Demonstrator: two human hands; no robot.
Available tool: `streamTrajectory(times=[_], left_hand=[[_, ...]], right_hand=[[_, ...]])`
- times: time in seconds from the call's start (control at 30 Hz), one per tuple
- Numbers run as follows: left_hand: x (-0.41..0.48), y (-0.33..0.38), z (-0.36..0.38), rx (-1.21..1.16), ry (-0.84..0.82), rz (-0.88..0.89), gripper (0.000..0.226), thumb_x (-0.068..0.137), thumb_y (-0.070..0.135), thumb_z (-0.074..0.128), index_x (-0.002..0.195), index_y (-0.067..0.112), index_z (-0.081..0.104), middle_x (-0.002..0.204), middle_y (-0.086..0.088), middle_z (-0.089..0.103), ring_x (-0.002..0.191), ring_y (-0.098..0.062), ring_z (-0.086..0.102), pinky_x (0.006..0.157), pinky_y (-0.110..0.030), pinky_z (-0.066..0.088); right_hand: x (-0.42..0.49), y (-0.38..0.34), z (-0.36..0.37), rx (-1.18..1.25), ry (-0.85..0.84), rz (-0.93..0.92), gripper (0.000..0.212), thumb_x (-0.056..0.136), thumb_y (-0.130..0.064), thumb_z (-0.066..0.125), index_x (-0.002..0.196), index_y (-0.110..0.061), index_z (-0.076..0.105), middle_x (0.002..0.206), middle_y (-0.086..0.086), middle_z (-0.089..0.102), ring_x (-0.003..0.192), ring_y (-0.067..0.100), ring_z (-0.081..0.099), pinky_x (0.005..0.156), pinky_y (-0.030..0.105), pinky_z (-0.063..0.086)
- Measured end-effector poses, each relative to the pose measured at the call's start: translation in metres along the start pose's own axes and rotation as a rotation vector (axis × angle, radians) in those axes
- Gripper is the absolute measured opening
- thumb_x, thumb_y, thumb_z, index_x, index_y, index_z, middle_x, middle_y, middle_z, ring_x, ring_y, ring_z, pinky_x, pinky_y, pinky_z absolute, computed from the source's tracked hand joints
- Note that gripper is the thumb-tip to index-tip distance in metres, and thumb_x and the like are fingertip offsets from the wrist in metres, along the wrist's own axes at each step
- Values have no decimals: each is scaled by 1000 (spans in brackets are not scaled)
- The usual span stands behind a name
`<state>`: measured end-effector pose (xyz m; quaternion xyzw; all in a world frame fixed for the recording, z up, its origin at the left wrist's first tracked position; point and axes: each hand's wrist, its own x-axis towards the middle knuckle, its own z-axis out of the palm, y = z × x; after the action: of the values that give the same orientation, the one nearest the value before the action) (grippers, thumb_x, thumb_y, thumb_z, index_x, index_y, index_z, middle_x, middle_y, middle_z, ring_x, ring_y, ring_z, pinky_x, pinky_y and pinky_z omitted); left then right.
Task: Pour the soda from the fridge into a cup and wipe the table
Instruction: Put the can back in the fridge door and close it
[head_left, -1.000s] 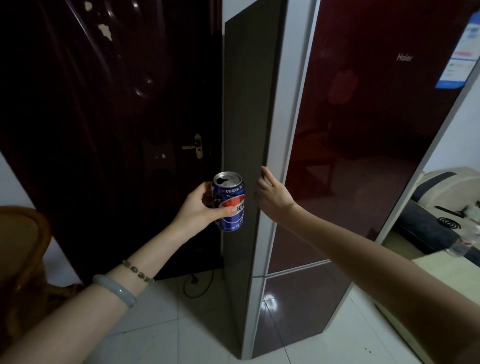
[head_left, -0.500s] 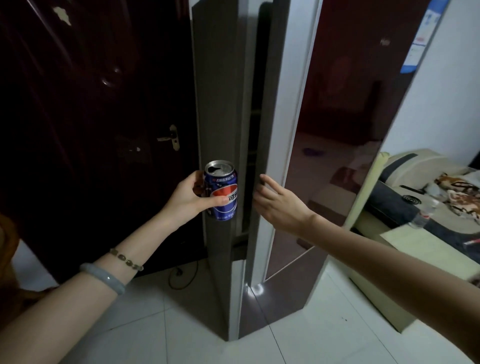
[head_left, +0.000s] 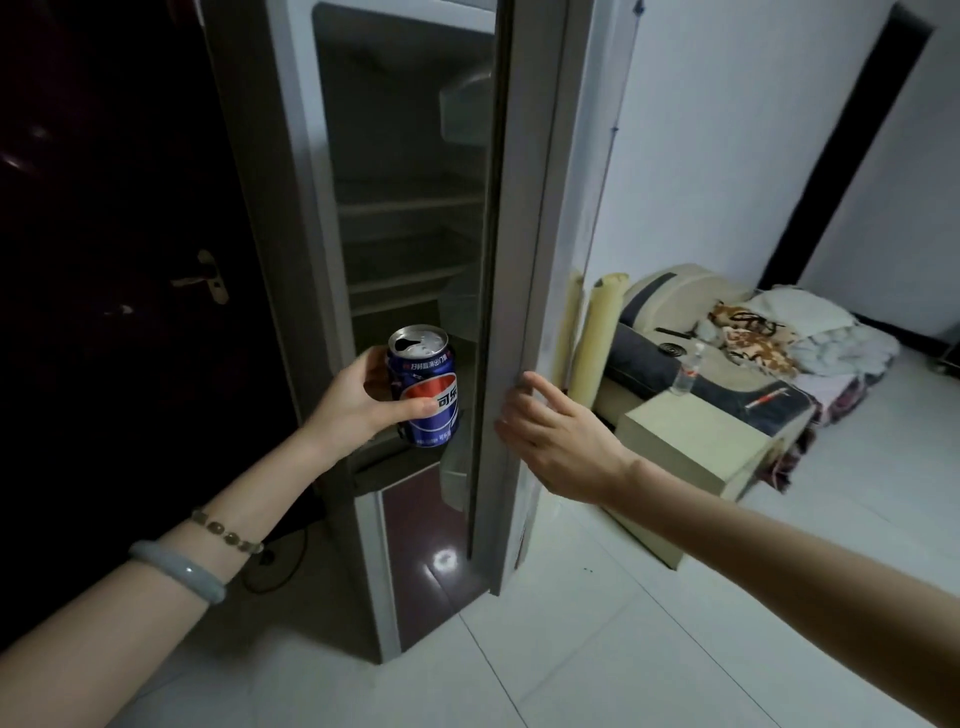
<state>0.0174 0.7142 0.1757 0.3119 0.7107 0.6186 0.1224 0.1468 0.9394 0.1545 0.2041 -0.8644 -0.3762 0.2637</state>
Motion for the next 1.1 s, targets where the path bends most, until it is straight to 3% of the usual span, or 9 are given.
streamTrajectory(times=[0.2,0.3,0.4,0.5,0.57,0.67,0.77,0.97,1.1], left_hand=[[-10,15,58,-12,-60,32,69,50,25,90,108,33,54,111,10,65,103,-5,62,90,-27,48],[-11,24,85,-31,-114,61,74,43,38,86,110,29,57,108,10,67,102,-4,63,85,-22,49],[-6,38,112,-32,-169,86,82,42,40,84,117,21,56,113,6,66,103,-5,63,84,-20,49],[0,50,136,-45,-206,102,82,47,32,90,119,17,54,115,4,65,103,-7,63,87,-24,51],[4,56,152,-48,-217,114,77,50,25,91,117,18,55,114,4,65,103,-7,63,87,-24,51],[11,62,176,-52,-222,130,70,56,17,89,117,14,55,113,4,65,102,-8,63,86,-23,49],[23,64,194,-50,-249,146,68,57,16,89,117,14,56,113,2,65,103,-10,63,88,-24,50],[61,72,226,-77,-301,177,63,61,11,85,118,11,56,113,0,66,103,-11,64,92,-32,50],[96,79,246,-93,-339,211,76,48,30,90,115,13,58,111,1,68,101,-11,65,89,-30,51]], right_hand=[[-77,13,-15,77,-111,180,49,79,-22,57,126,-7,57,131,14,54,115,30,53,114,51,22],[-109,20,-19,103,-189,305,57,78,-24,58,130,-1,52,134,17,51,114,31,54,114,49,16],[-137,26,-25,142,-283,421,65,76,-29,64,133,-1,48,139,18,47,124,32,49,114,51,22],[-164,35,-27,200,-375,535,71,76,-29,66,138,-3,41,144,17,40,132,32,40,109,56,28],[-181,41,-28,247,-427,605,73,79,-28,63,142,-4,34,148,15,34,136,32,33,112,53,22],[-201,52,-26,344,-477,704,73,91,-27,48,149,-9,7,156,10,6,144,27,5,118,44,4],[-214,62,-22,454,-520,835,75,94,-28,43,148,-13,-7,156,4,-12,144,20,-11,119,42,1],[-228,89,2,603,-549,1092,79,92,-21,45,148,-12,-11,156,7,-15,144,18,-11,117,39,1],[-244,112,19,602,-564,1189,79,90,-13,44,148,-11,-9,156,8,-14,144,20,-9,118,40,6]])
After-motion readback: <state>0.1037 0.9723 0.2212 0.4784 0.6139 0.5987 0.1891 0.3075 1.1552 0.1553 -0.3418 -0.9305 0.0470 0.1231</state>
